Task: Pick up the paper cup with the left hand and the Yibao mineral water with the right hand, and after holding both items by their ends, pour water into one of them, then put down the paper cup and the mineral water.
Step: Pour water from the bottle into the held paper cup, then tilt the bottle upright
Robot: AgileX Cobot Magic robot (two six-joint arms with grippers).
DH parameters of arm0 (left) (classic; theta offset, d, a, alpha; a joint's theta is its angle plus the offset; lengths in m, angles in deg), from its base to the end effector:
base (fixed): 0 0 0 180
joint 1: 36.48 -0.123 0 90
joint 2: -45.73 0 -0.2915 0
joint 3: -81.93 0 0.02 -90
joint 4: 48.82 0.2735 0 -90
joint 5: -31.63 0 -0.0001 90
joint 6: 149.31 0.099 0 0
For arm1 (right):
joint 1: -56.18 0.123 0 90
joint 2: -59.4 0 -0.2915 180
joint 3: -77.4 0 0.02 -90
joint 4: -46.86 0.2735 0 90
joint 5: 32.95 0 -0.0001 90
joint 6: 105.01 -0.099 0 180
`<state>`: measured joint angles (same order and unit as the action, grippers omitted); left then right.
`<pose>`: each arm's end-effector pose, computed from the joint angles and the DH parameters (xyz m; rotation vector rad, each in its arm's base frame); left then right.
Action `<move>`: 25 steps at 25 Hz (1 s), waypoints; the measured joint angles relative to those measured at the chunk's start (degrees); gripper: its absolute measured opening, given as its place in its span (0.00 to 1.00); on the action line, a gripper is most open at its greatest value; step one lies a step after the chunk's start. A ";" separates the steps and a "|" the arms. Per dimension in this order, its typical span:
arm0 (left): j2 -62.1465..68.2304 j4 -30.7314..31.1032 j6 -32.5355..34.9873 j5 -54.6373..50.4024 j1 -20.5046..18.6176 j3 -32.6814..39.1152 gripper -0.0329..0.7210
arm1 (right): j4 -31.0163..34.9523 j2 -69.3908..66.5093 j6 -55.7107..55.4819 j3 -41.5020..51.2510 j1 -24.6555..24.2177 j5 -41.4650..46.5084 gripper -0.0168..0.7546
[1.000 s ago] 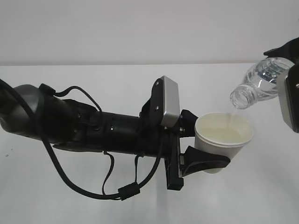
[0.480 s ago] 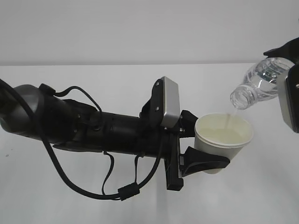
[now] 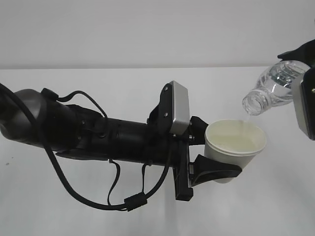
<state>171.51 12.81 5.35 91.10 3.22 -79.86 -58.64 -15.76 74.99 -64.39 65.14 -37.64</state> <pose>0.2674 -0.3195 0.1331 1.3902 1.2451 -1.0479 0.2695 0.0503 0.2735 -1.8324 1.1139 -0.9707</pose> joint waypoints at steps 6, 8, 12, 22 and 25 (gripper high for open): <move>0.00 0.00 0.00 -0.13 0.00 0.00 0.60 | 0.00 0.00 0.00 0.00 0.00 0.00 0.58; 0.00 0.00 0.00 -0.13 0.00 0.00 0.60 | 0.00 0.00 0.00 0.00 0.00 0.00 0.58; 0.00 0.00 -0.04 -0.13 0.00 0.00 0.60 | 0.00 0.00 0.00 0.00 0.00 0.00 0.58; 0.00 0.00 -0.13 -0.13 0.00 0.00 0.60 | 0.00 0.00 -1.33 0.00 0.00 -0.20 0.58; 0.00 0.00 -0.13 -0.13 0.00 0.00 0.60 | 0.00 0.00 -1.85 0.00 0.00 -0.20 0.58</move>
<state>171.51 12.81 5.22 90.97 3.22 -79.86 -58.64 -15.76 73.13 -64.39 65.14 -37.84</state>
